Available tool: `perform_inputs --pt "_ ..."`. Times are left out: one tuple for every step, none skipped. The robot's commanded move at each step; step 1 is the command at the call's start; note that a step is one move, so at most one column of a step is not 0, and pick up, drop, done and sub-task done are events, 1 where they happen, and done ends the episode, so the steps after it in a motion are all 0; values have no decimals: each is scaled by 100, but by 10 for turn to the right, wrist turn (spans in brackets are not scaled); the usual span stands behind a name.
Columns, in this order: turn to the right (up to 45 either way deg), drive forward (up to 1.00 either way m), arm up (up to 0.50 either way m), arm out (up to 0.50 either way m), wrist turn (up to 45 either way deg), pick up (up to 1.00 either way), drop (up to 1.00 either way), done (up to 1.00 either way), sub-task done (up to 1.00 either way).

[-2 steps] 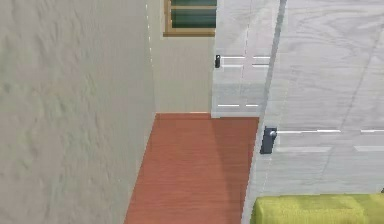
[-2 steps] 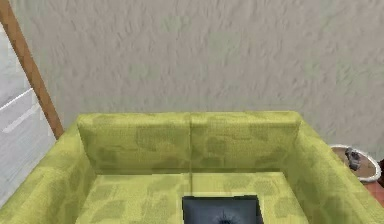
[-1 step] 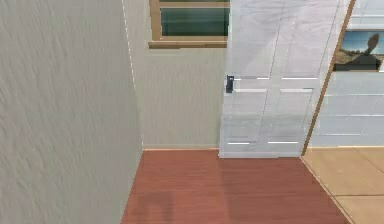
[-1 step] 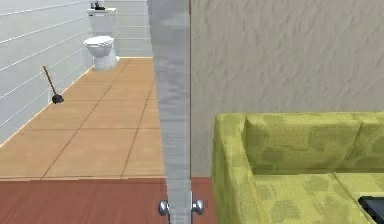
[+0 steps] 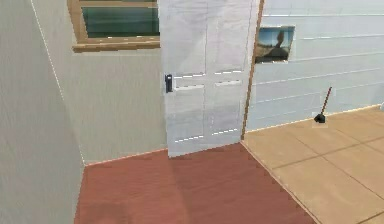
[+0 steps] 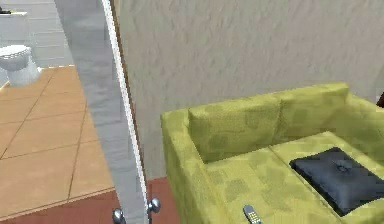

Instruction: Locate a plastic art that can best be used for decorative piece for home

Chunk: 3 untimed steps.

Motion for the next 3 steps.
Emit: perform_inputs --pt "0 50 0 0 0 0 0 0 0" --pt "450 0 0 0 0 0 0 0 0" --pt "210 0 0 0 0 0 0 0 0"
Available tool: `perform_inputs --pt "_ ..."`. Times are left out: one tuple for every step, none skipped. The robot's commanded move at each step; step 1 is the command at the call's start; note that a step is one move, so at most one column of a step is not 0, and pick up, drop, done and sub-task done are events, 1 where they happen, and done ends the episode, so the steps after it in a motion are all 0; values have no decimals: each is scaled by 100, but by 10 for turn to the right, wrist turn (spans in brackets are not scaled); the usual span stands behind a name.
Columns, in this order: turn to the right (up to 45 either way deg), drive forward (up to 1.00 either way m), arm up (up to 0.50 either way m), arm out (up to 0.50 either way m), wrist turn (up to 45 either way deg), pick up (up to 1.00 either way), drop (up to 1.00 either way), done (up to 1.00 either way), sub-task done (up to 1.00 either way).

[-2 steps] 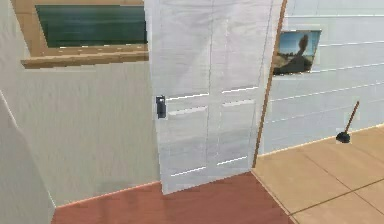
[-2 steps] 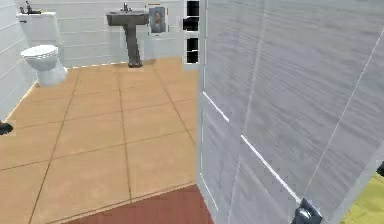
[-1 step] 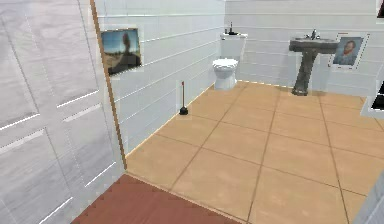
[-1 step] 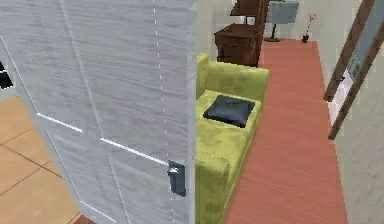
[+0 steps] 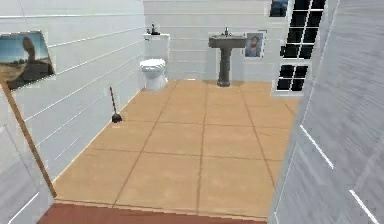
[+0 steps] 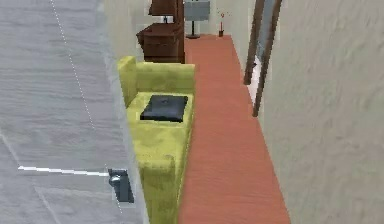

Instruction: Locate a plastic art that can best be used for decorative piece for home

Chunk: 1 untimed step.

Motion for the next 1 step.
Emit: perform_inputs --pt "0 100 0 0 0 0 0 0 0"
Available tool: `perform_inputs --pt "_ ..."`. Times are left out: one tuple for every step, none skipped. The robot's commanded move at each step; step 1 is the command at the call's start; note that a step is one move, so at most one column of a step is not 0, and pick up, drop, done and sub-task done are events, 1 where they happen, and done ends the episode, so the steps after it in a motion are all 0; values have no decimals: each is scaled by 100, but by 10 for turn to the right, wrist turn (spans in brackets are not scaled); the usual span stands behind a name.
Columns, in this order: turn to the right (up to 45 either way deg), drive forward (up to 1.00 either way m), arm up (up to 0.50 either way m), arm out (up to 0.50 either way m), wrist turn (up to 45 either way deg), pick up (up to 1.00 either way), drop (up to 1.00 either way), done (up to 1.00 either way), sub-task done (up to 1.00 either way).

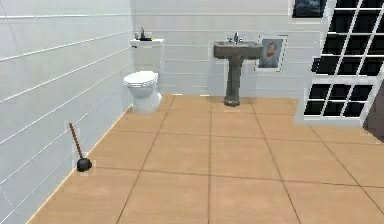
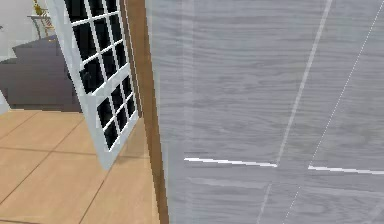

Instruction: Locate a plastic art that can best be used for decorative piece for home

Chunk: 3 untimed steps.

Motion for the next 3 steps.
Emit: perform_inputs --pt "60 0 0 0 0 0 0 0 0" --pt "0 40 0 0 0 0 0 0 0" --pt "390 0 0 0 0 0 0 0 0"
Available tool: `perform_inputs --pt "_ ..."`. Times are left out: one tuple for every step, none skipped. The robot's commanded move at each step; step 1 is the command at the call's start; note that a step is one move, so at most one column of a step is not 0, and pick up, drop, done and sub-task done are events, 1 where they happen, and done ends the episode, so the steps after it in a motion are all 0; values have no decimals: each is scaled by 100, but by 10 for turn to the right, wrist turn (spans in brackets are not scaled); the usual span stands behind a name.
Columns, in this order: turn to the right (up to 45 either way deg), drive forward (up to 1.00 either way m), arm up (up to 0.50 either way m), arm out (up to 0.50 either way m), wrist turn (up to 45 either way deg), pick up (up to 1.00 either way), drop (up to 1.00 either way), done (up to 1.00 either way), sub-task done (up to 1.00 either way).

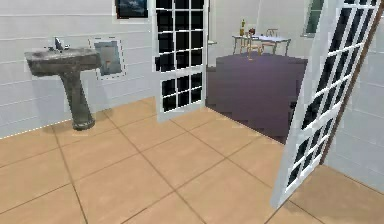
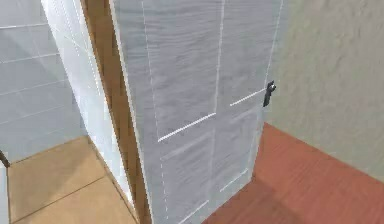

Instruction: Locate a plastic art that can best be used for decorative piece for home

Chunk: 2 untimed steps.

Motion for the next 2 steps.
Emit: perform_inputs --pt "0 100 0 0 0 0 0 0 0" --pt "0 55 0 0 0 0 0 0 0"
